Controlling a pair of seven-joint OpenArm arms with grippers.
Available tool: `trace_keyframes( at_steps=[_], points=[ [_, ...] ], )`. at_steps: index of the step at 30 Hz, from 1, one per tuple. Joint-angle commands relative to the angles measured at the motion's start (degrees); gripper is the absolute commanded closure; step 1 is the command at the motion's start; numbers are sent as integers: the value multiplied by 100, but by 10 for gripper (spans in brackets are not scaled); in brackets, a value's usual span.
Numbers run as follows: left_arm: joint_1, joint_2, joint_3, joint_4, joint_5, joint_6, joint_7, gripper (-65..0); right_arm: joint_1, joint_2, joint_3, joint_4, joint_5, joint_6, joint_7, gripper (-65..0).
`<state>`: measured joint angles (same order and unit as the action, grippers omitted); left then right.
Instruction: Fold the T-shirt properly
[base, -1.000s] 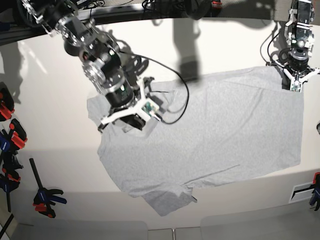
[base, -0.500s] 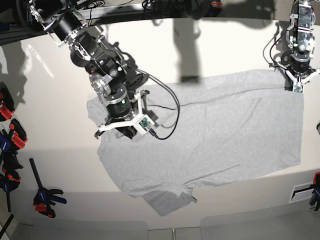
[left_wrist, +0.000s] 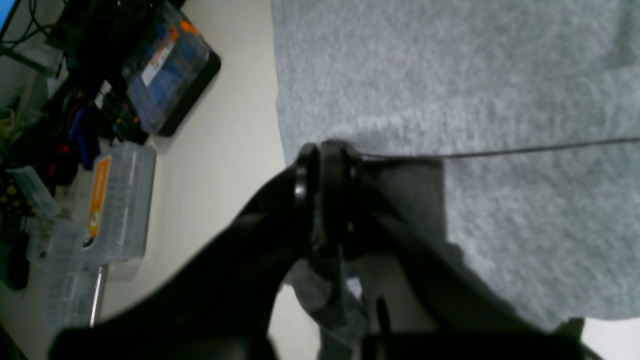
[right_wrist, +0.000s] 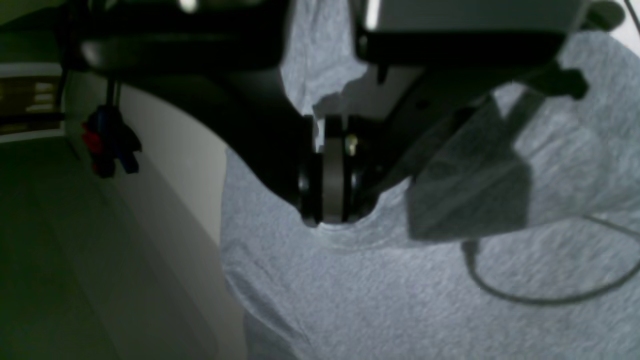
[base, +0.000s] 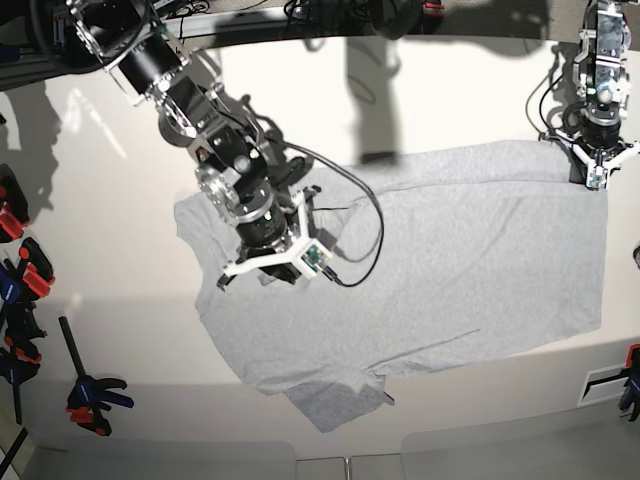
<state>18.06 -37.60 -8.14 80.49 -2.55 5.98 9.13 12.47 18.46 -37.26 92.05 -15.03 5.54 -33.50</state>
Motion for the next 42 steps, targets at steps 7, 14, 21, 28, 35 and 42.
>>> trace_keyframes(
  at_steps=[7, 14, 21, 28, 35, 42],
  points=[
    [-203, -127, -48, -514, 52, 138, -118, 0, 192, -275, 48, -385, -280, -680, -87, 0],
    [-205, -127, -48, -516, 55, 138, -199, 0, 195, -306, 55, -444, -472, -1051, -278, 0],
    [-203, -129, -48, -516, 57, 136, -479, 0, 195, -306, 122, -444, -573, -1198, -415, 0],
    [-203, -131, -48, -516, 96, 129, -1554, 0, 199, -308, 494, -579, -400, -767, -81, 0],
    [-203, -129, -48, -516, 90, -22, -1823, 0, 197, -361, 575, -1034, -166, -634, 107, 0],
    [-208, -131, -48, -516, -354, -20, -1832, 0, 199, -356, 575, -1182, -168, -590, 372, 0]
  ],
)
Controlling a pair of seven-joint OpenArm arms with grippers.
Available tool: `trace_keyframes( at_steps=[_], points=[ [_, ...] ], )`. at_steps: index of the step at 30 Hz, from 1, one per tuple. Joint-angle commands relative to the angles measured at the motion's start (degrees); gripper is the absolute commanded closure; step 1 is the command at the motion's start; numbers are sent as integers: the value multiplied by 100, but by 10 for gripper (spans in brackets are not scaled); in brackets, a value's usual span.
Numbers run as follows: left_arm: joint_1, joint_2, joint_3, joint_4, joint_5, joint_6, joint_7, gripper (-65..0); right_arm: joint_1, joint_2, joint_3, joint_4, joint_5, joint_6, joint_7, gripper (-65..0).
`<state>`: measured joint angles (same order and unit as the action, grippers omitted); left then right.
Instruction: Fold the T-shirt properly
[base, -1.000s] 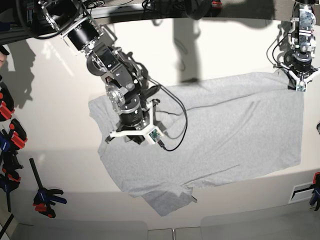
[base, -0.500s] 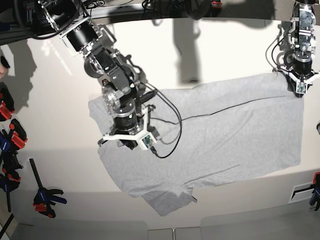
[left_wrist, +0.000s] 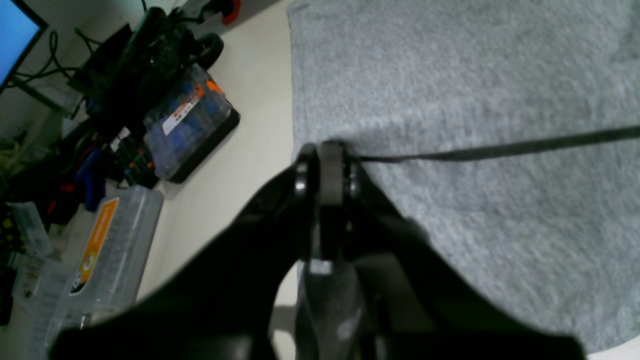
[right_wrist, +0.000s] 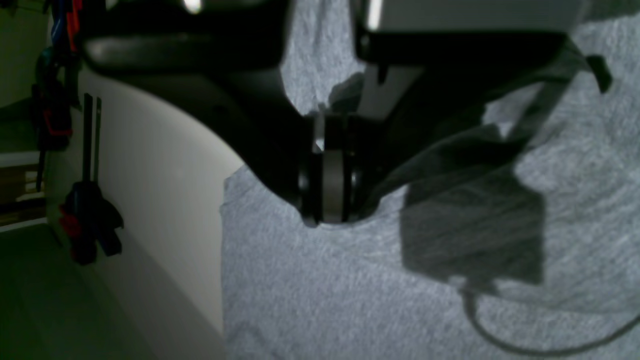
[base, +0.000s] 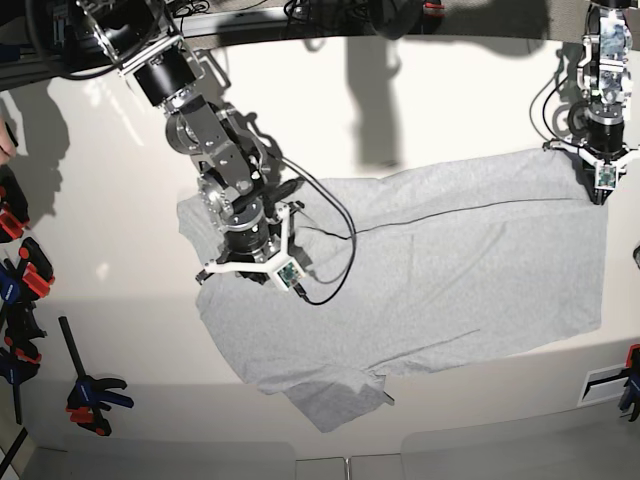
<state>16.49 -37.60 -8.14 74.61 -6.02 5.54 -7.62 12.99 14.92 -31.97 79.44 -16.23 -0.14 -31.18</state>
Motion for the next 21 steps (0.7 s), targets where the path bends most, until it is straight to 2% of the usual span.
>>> trace_keyframes(
  at_steps=[1, 4, 7, 11, 17, 18, 21],
  points=[
    [-61, -131, -48, 72, -7, 22, -205, 0, 146, -2, 46, 79, -48, -22, 219, 0],
    [-61, -131, -48, 72, -9, 22, -452, 0, 179, -7, 46, 79, -46, -17, 387, 0],
    [-61, -129, -48, 72, -98, 17, -623, 0, 245, -17, 46, 79, -44, 166, 409, 0],
    [-61, -129, -48, 72, -494, 20, -608, 0, 319, -15, 46, 79, -46, 175, 422, 0],
    [-61, -129, -48, 72, -498, 17, -590, 0, 378, -15, 46, 79, -48, 175, 555, 0],
    [-61, -129, -48, 72, -501, 20, -592, 0, 380, -15, 46, 79, -48, 175, 636, -44],
    [-59, -129, -48, 72, -501, 20, -592, 0, 380, -15, 46, 79, -48, 166, 896, -253]
  ],
)
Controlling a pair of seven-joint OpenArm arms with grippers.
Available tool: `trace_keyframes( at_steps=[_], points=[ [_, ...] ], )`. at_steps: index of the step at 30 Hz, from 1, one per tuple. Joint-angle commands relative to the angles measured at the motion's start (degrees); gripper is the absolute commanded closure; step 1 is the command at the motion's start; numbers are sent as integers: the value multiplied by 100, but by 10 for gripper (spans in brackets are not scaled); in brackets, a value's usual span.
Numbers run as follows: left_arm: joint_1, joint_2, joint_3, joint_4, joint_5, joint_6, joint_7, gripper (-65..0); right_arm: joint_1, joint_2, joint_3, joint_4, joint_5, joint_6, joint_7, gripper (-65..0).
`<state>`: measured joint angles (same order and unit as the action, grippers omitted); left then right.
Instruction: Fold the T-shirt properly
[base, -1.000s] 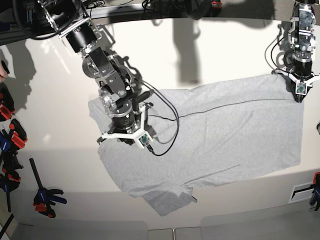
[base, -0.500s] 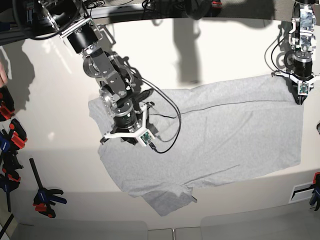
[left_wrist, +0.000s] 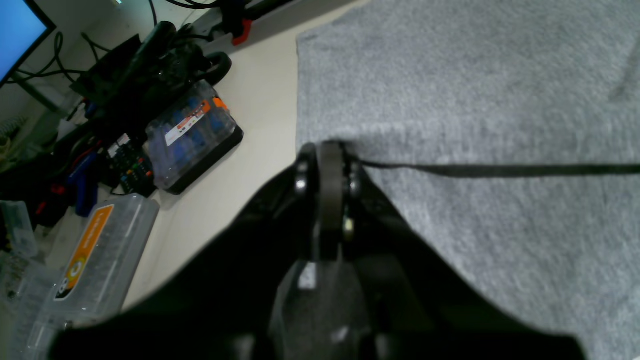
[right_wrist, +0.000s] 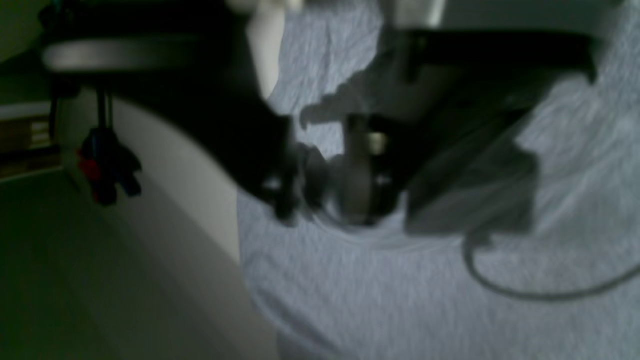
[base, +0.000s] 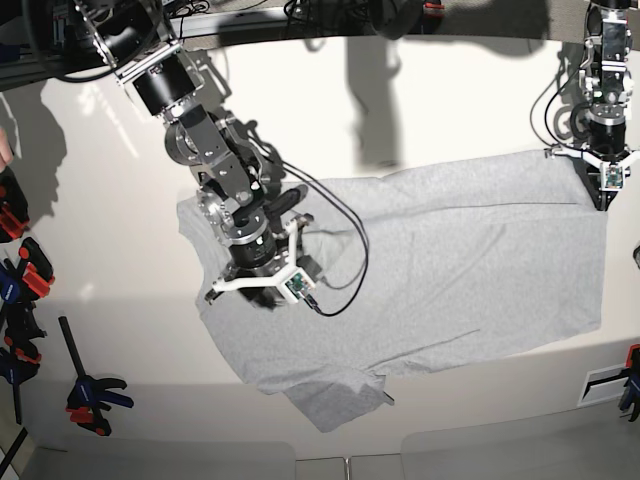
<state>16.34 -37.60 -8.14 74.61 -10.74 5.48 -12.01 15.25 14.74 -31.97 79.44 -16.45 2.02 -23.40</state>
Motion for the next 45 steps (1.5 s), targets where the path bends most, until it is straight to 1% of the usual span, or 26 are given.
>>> trace_keyframes(
  at_steps=[1, 2, 5, 6, 8, 11, 13, 14, 16, 17, 18, 23, 26, 27, 29, 30, 32, 33, 34, 36, 37, 39, 41, 43, 45],
  points=[
    [-44, -129, -48, 72, -26, 26, -153, 0, 155, 2, 46, 79, -26, -74, 208, -290],
    [-42, -129, -48, 72, -26, 26, -153, 0, 157, 0, 46, 79, -26, -144, 267, -300],
    [-31, -129, -48, 72, -26, 26, -151, 0, 157, -57, 46, 79, -26, -542, 282, -299],
    [-31, -129, -48, 72, -26, 26, -153, 0, 157, -81, 46, 79, -24, -601, 280, -299],
    [-33, -129, -48, 72, -26, 24, -153, 0, 155, -118, 46, 79, -20, -599, 221, -299],
    [-31, -129, -48, 72, -28, 26, -151, 0, 155, -197, 46, 79, -24, -595, -192, -299],
    [-33, -131, -48, 72, -28, 26, -155, 0, 153, -258, 46, 79, -26, -588, -345, -299],
    [-48, -131, -48, 72, -28, 26, -155, -30, 153, -271, 46, 79, -26, -588, -380, -299],
    [-107, -131, -48, 72, -28, 28, -164, -147, 155, -271, 46, 79, -26, -588, -385, -299],
    [-151, -133, -48, 72, -26, 28, -160, -185, 155, -271, 46, 79, -26, -588, -385, -299],
    [-214, -133, -48, 72, -28, 26, -157, -202, 153, -271, 46, 79, -26, -588, -391, -299],
    [-535, -133, -48, 68, -26, 20, -68, -203, 153, -271, 46, 79, -26, -588, -505, -299],
    [-719, -131, -48, 68, -28, 17, 400, -203, 153, -271, 46, 79, -24, -588, -673, -299],
    [-778, -133, -48, 68, -28, 20, 664, -203, 151, -271, 46, 79, -22, -588, -785, -299],
    [-826, -131, -48, 129, -35, 33, 1390, -203, 129, -271, 46, 103, 2, -590, -955, -297],
    [-800, -129, -48, 232, -55, 33, 1751, -203, 68, -254, 48, 164, 57, -649, -901, -295],
    [-678, -129, -48, 588, -280, 33, 2337, -203, -120, -164, 103, 400, 337, -953, -708, -295],
    [-573, -127, -48, 833, -435, 33, 2472, -203, -229, -138, 179, 568, 533, -997, -695, -295],
    [-450, -122, -48, 1084, -575, 31, 2474, -203, -354, -144, 306, 726, 697, -992, -706, -295],
    [-286, -26, -48, 1495, -688, 31, 2396, -203, -595, -181, 597, 946, 885, -857, -634, -295],
    [-275, 61, -48, 1569, -682, 31, 2371, -202, -686, -195, 763, 994, 1010, -684, -590, -295],
    [-417, 208, -48, 1486, -699, 37, 2538, -200, -820, -208, 1102, 990, 1458, -234, -555, -295],
    [-669, 319, -48, 1204, -824, 52, 3034, -200, -951, -208, 1502, 990, 1941, 210, -546, -295],
    [-828, 365, -48, 894, -1104, 52, 3377, -200, -1104, -208, 1926, 990, 2343, 675, -533, -295],
    [-833, 363, -48, 710, -1370, 48, 3569, -200, -1279, -208, 2284, 990, 2636, 1196, -546, -295]
  ],
)
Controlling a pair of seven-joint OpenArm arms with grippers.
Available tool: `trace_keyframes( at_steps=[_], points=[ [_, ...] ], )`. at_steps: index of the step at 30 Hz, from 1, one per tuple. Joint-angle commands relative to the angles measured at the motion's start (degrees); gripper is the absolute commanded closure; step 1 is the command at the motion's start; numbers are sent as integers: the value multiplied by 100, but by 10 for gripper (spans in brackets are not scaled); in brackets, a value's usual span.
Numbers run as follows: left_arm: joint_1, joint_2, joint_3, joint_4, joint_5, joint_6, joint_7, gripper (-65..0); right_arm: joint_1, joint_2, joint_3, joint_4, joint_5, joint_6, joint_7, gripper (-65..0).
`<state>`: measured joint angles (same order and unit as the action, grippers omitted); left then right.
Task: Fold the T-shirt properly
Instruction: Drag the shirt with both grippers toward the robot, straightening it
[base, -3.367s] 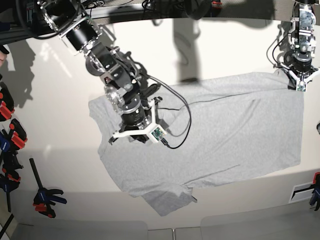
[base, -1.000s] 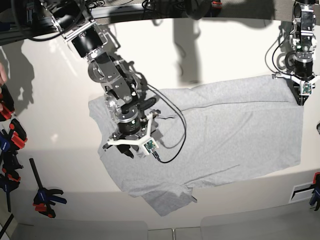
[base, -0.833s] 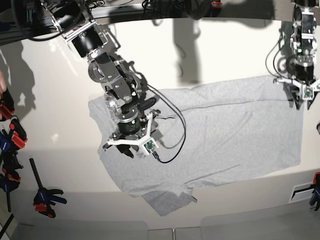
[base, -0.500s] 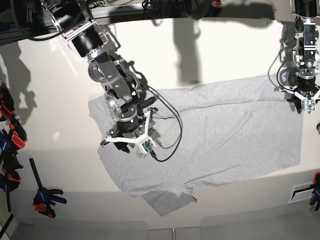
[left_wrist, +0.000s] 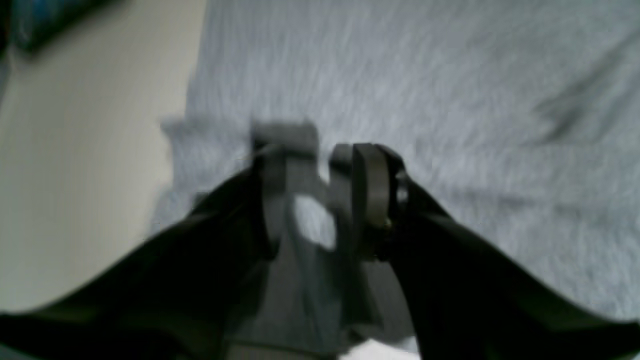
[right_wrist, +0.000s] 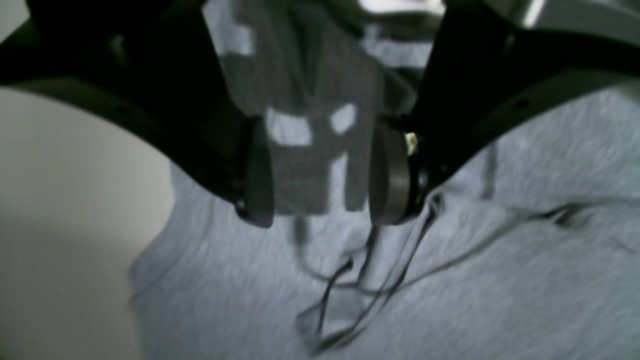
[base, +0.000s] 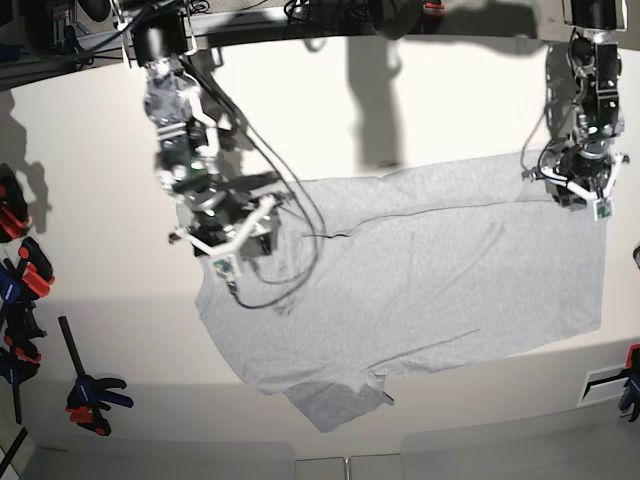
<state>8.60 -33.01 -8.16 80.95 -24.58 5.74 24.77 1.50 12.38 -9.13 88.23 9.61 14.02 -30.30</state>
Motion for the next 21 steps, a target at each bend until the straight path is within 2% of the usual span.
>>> trace_keyframes(
  at_steps=[1, 3, 4, 6, 10, 15, 21],
  points=[
    [-22, -96, -46, 42, -7, 22, -59, -200, -2, 28, 125, 111, 96, 236, 151, -295],
    [120, -96, -46, 39, 2, 20, -68, -200, -205, 28, 271, 111, 151, 553, 162, -295],
    [188, -94, -46, 39, 0, 20, -85, -200, -293, 31, 280, 101, 146, 605, 168, -295],
    [291, -79, -46, 33, 13, 13, -181, -200, -426, 28, 278, 4, 46, 664, 297, -295],
    [247, -22, -46, -472, 44, 9, -710, -200, -361, 26, 280, -660, -83, 654, 717, -295],
    [70, 15, -46, -1126, 24, -2, -450, -200, -273, 20, 280, -1062, -83, 656, 376, -295],
    [651, 11, -46, -772, 50, -24, -400, -200, -824, 85, 284, -468, -87, 656, 133, -295]
  ],
)
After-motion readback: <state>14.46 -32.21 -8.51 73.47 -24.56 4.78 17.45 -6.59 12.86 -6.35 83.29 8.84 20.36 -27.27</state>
